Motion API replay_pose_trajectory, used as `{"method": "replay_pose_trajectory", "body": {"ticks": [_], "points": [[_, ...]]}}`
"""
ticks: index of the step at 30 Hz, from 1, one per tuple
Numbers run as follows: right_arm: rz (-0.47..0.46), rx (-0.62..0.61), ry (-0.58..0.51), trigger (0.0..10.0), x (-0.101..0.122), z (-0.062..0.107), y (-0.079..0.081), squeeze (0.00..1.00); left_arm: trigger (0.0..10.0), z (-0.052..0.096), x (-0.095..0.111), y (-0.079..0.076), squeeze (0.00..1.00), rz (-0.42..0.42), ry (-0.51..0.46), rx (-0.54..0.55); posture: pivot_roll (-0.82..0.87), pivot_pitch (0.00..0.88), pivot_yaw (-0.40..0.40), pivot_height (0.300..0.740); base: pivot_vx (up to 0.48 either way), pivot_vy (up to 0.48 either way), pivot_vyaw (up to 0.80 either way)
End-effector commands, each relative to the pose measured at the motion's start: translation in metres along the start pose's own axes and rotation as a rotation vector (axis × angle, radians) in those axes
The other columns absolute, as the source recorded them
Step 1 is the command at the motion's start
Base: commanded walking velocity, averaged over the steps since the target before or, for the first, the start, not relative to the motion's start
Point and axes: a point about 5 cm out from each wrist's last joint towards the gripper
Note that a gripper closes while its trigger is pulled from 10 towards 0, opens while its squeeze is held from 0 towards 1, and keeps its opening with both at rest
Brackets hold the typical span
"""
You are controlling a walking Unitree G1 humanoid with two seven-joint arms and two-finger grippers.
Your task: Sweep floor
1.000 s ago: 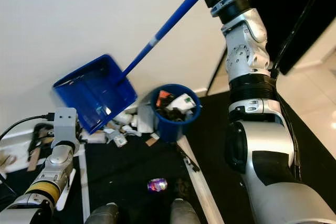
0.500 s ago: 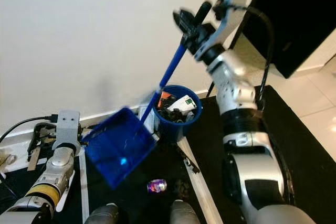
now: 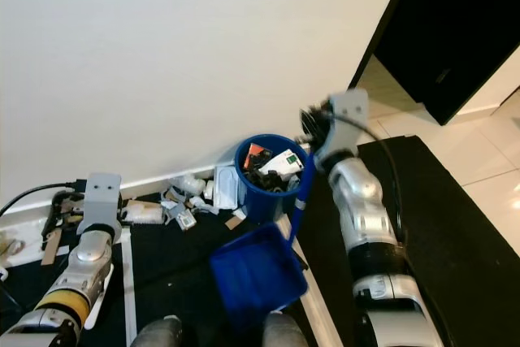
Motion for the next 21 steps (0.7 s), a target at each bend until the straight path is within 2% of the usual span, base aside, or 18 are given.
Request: {"method": "replay_pose_trajectory", "body": {"ticks": [1,7,10,12,16,17,21], "points": [[0.045,-0.062,-0.029,10.0,0.005,0.003,-0.011,0.00,10.0,0.007,-0.019,-0.008,0.00,0.039,0.087,-0.033,0.07,0.015,-0.058,0.740,0.000,0.000,0.00],[0.131,-0.150,0.022,10.0,-0.009,0.022,-0.020,0.00,10.0,0.008,-0.022,-0.015,0.00,0.049,0.108,-0.067,0.06,0.021,-0.052,0.740,0.000,0.000,0.00],[0.225,-0.181,0.061,10.0,-0.020,0.035,-0.029,0.00,10.0,0.008,-0.023,-0.016,0.00,0.053,0.111,-0.077,0.06,0.023,-0.051,0.740,0.000,0.000,0.00],[0.245,-0.190,0.074,10.0,-0.023,0.039,-0.032,0.00,10.0,0.008,-0.023,-0.017,0.00,0.056,0.111,-0.081,0.06,0.025,-0.051,0.740,0.000,0.000,0.00],[0.249,-0.218,0.105,10.0,-0.031,0.045,-0.040,0.00,10.0,0.009,-0.023,-0.017,0.00,0.066,0.111,-0.087,0.05,0.027,-0.051,0.740,0.000,0.000,0.00],[0.211,-0.270,0.131,10.0,-0.037,0.050,-0.051,0.00,10.0,0.009,-0.024,-0.018,0.00,0.086,0.111,-0.085,0.05,0.030,-0.053,0.740,0.000,0.000,0.00],[0.157,-0.314,0.168,10.0,-0.044,0.053,-0.059,0.00,10.0,0.009,-0.023,-0.018,0.00,0.098,0.111,-0.081,0.05,0.032,-0.053,0.740,0.000,0.000,0.00]]}}
Point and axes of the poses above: a point about 5 cm out from each wrist's last joint towards the gripper, its own z axis pointing back from the gripper into the wrist, its own x axis along the axis of the wrist's last joint, y = z × x, and after that the axes turned 13 degrees about z, right-handed
